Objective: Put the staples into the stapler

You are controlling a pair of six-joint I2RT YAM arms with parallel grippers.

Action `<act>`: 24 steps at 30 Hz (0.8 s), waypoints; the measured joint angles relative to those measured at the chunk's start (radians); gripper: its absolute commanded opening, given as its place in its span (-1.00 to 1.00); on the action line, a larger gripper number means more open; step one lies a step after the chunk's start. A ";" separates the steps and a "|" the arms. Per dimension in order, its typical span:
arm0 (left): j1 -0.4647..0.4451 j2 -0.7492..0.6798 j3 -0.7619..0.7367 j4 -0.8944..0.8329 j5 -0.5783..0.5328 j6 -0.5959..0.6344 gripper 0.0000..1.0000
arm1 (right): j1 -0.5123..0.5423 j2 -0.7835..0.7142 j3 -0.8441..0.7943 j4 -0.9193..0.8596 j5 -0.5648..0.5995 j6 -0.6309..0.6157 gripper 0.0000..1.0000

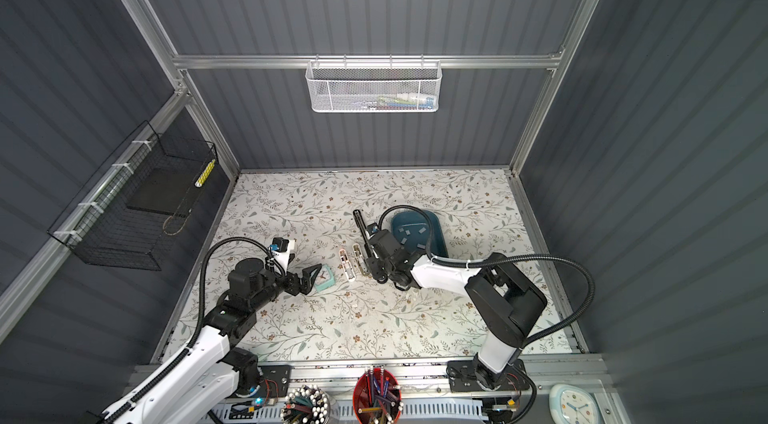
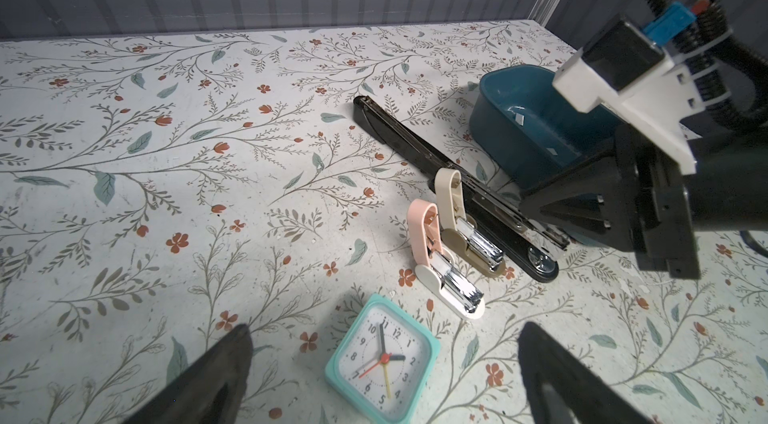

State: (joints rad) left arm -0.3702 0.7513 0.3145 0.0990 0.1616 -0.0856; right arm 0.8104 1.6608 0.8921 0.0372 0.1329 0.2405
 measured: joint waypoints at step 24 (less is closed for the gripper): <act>0.000 0.000 0.000 0.000 0.000 0.000 0.99 | -0.001 0.014 -0.002 0.000 -0.006 -0.006 -1.00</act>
State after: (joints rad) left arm -0.3702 0.7513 0.3145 0.0990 0.1616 -0.0856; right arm 0.8097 1.6749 0.8902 0.0368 0.1272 0.2344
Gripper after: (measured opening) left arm 0.997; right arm 0.129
